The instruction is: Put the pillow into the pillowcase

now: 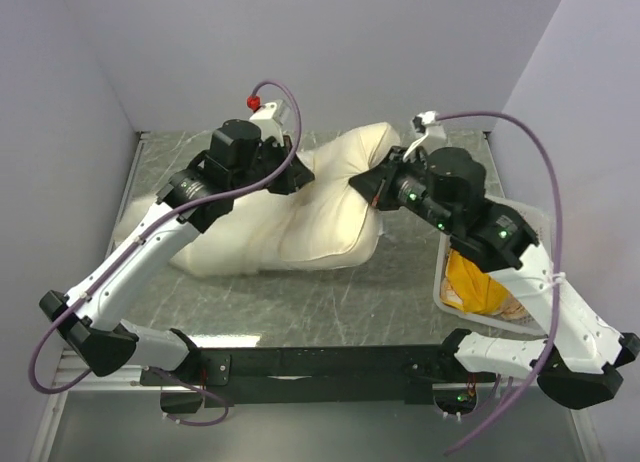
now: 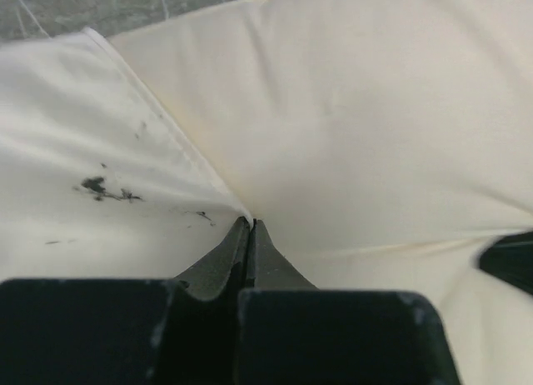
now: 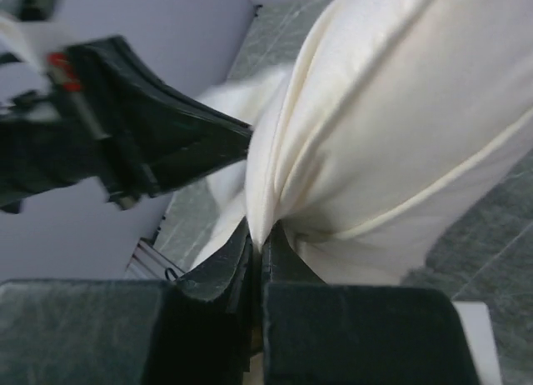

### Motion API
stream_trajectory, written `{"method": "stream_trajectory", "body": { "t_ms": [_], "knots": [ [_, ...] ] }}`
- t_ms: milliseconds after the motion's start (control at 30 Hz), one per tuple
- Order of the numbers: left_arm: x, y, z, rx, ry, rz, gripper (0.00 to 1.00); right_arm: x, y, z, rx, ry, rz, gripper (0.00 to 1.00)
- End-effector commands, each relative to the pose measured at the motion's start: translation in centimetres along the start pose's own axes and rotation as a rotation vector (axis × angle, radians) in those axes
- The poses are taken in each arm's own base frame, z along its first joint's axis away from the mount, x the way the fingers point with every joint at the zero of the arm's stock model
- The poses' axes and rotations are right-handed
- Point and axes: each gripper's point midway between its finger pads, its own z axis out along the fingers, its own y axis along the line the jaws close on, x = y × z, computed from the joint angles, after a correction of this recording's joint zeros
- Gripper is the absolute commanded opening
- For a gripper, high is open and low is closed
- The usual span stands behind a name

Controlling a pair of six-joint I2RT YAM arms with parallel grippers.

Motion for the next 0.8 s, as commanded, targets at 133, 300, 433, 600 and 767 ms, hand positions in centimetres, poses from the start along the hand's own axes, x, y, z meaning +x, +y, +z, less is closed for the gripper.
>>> {"method": "stream_trajectory", "body": {
  "t_ms": [133,300,433,600,767],
  "knots": [
    [-5.8,-2.0,-4.1,0.092,-0.222,-0.040,0.01,-10.4,6.9,-3.8,-0.160,-0.247,-0.015,0.00],
    [-1.6,6.8,-1.8,-0.033,-0.165,-0.239,0.01,-5.8,7.5,5.0,-0.127,-0.091,-0.044,0.00],
    [7.5,12.3,1.5,-0.070,-0.003,-0.361,0.01,3.9,5.3,13.4,-0.054,0.103,-0.038,0.00],
    [11.2,14.7,2.4,-0.103,0.059,-0.395,0.01,12.4,6.6,18.7,-0.043,0.262,-0.070,0.00],
    [10.8,15.0,1.1,-0.131,0.041,-0.359,0.01,12.9,8.8,18.5,-0.069,0.271,-0.094,0.21]
  ]
}}
